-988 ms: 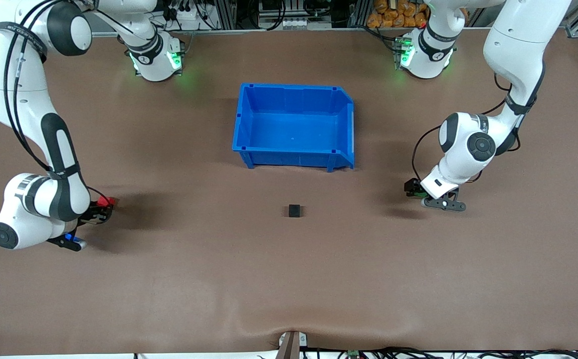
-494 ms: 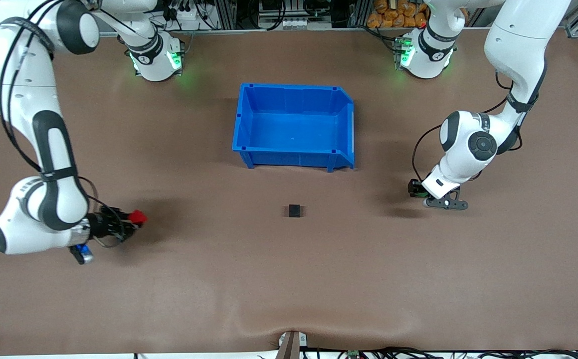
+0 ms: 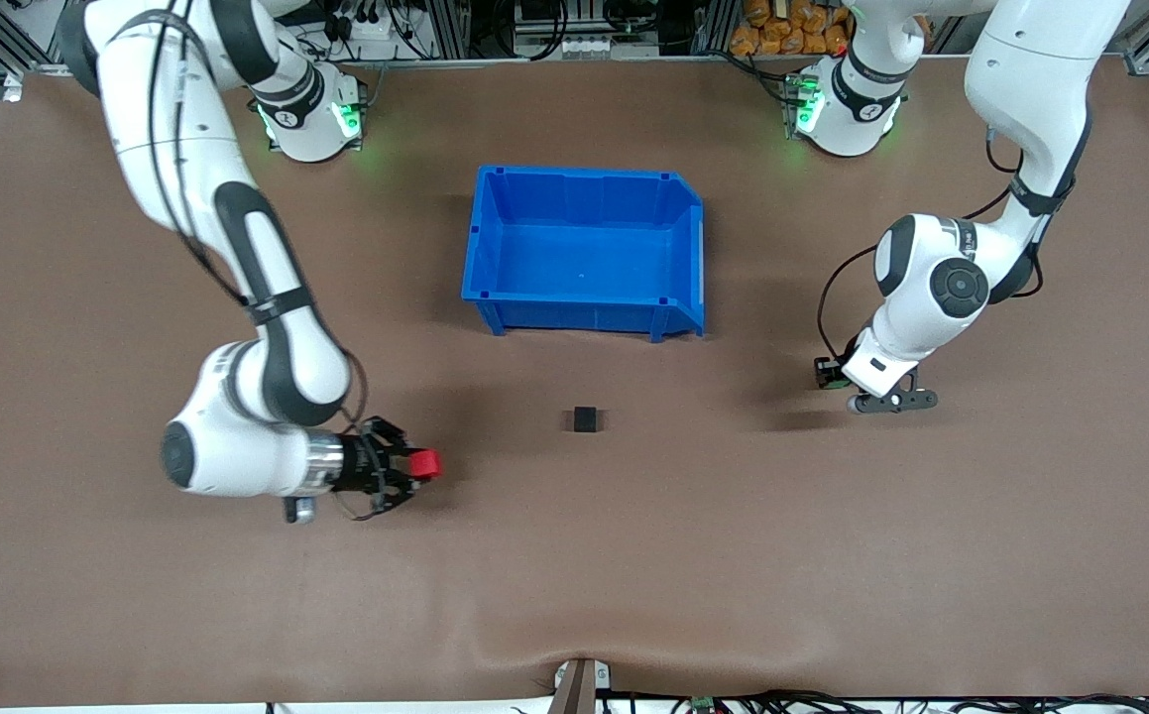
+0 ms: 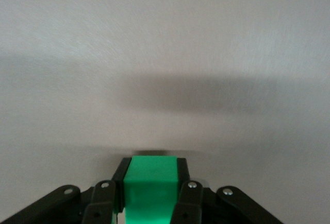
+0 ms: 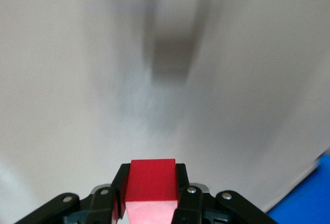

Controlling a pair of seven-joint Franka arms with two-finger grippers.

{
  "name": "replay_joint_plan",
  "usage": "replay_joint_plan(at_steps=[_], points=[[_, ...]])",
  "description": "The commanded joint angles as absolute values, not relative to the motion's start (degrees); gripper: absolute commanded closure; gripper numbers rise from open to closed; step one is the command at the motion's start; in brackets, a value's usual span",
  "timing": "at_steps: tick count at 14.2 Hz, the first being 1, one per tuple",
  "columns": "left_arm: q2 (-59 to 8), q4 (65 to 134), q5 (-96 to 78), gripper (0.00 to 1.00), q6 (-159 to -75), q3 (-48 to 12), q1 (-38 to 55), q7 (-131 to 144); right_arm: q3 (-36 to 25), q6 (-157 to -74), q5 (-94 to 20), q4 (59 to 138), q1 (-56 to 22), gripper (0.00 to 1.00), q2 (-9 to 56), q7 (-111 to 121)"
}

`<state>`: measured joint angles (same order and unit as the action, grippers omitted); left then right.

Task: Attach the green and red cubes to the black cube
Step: 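Carry the red cube toward the black cube while the left gripper carries green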

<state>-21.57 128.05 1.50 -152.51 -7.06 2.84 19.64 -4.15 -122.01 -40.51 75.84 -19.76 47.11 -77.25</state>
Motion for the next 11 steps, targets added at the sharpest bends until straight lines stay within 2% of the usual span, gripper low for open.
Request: replay_joint_plan(at_steps=[1, 6, 11], points=[[-19.5, 123.0, 1.1, 1.0, -145.5, -7.1, 4.0, 31.2, -4.7, -128.0, -42.6, 75.7, -24.2, 1.0, 49.0, -82.1], [-22.6, 110.3, 1.0, 1.0, -131.7, -7.5, 7.7, 50.5, -4.7, -129.1, -42.6, 76.8, -28.6, 1.0, 51.2, -84.5], [-27.9, 104.2, 1.0, 1.0, -131.4, -7.7, 10.9, 72.6, -4.7, -129.2, -42.6, 76.8, -32.7, 1.0, 52.2, -87.2]])
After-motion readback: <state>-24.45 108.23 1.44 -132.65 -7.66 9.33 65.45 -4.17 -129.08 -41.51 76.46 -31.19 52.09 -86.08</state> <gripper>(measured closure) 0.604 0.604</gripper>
